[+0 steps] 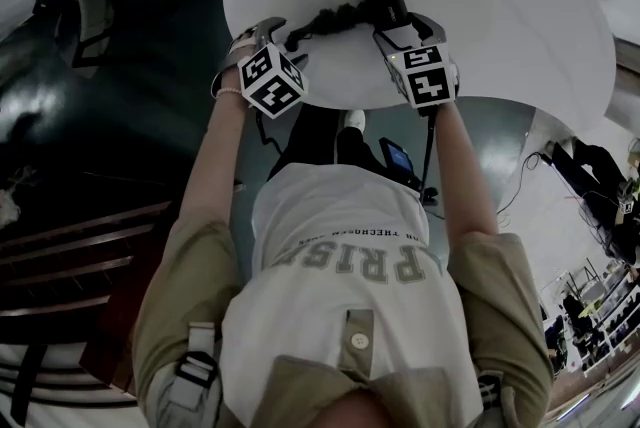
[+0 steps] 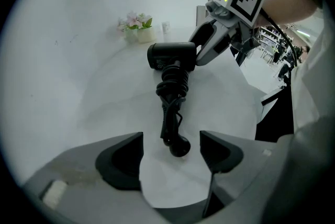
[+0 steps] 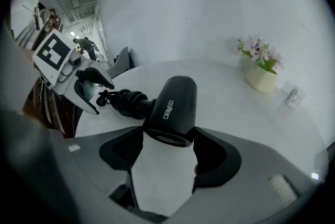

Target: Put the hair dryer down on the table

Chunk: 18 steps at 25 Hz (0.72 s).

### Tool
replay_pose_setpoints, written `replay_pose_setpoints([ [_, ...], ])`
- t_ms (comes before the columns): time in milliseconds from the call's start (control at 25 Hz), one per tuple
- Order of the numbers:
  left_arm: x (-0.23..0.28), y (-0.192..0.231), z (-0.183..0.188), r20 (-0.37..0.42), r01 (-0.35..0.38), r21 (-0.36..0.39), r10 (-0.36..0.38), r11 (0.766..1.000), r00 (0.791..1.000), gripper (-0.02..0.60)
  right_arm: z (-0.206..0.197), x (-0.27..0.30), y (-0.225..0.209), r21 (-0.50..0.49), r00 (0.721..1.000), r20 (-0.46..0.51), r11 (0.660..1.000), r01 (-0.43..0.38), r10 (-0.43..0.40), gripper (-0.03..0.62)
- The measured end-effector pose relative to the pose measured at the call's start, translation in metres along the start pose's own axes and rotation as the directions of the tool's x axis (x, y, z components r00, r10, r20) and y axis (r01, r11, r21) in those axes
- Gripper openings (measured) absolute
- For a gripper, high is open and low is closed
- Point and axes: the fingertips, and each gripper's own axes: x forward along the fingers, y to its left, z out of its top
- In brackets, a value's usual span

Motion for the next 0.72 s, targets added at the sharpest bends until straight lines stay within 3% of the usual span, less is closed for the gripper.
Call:
replay_pose_setpoints([
  [520, 0.0002, 0.0020, -0.0034, 0.007, -0.012, -0.018, 0.012, 1.000, 1.000, 0.354, 0.0000, 0.0027, 0.0005, -0.001, 1.000, -0.002, 1.000, -0.011, 0.011, 0.313],
  [720, -0.0069, 0.0021, -0.0002, 0.026, -0.023, -0.037, 0.024, 0.999, 0.999, 0.354, 0.0078, -0.0038, -0.0010, 0.003, 0.999, 0.050, 1.000, -0.010, 0.010, 0.332],
])
